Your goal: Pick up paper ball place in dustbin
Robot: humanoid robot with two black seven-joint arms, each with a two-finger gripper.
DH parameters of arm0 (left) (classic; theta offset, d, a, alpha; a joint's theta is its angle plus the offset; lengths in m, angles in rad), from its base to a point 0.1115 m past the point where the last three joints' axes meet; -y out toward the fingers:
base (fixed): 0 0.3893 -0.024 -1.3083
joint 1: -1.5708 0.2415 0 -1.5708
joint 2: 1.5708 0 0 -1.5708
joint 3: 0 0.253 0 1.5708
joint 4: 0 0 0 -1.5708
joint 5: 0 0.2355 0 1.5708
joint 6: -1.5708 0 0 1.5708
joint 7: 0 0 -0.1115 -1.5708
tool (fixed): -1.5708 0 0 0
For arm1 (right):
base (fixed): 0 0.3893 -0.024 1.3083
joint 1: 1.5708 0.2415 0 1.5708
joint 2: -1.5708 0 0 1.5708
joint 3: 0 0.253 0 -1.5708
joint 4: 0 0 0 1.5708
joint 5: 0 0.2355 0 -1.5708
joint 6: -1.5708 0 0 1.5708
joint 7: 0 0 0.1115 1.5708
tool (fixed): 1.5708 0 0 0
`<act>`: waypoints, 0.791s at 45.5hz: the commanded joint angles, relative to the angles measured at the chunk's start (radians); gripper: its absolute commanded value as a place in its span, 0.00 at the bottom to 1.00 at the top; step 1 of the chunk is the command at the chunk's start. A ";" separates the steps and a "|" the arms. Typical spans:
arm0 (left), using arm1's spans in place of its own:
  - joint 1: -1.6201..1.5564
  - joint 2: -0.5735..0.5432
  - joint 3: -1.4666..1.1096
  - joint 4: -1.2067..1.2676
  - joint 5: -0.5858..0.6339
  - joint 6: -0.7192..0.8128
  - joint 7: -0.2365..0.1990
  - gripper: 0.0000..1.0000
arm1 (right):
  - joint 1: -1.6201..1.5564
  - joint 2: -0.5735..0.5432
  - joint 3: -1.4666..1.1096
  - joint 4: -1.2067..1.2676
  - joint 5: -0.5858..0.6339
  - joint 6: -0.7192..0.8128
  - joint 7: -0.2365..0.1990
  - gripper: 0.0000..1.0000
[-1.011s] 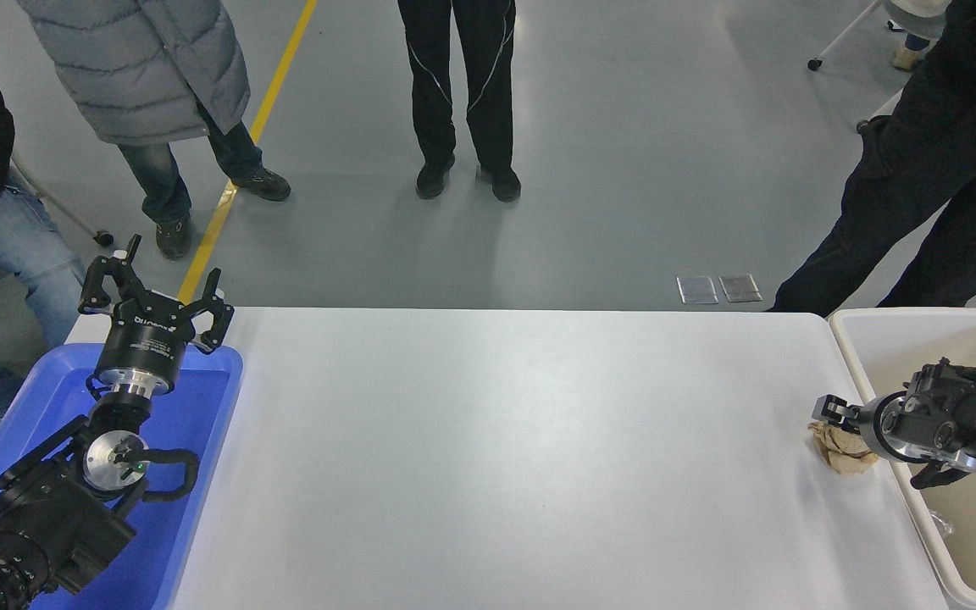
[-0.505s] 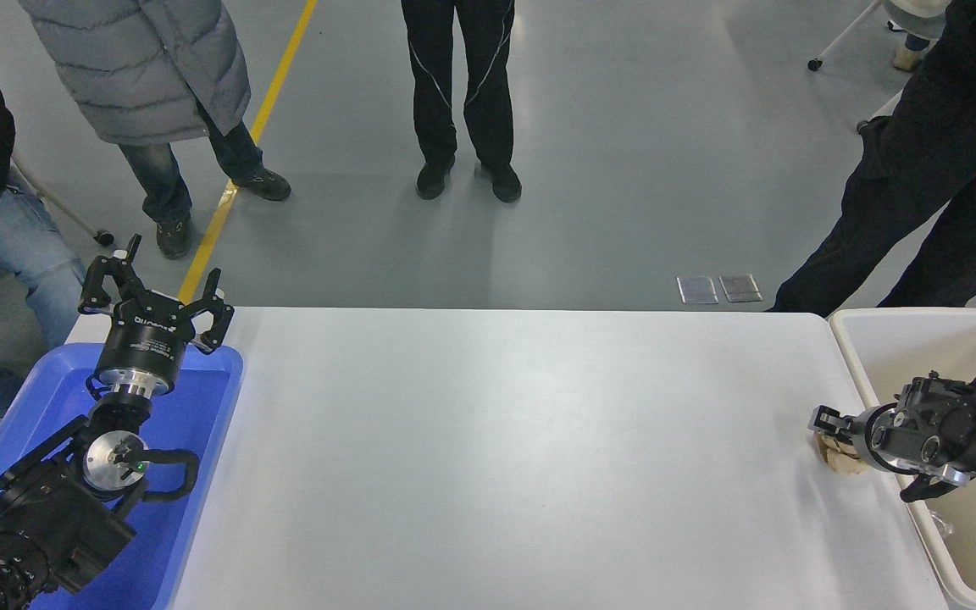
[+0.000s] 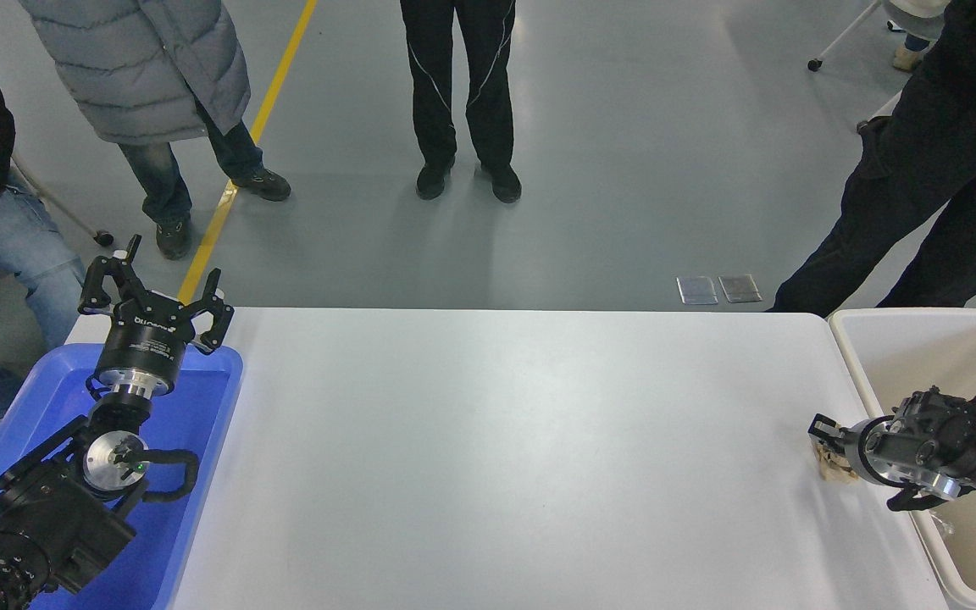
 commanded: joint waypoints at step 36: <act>0.000 0.000 0.000 0.000 0.000 0.000 0.000 0.98 | 0.245 -0.150 -0.116 0.298 0.089 -0.050 0.003 0.00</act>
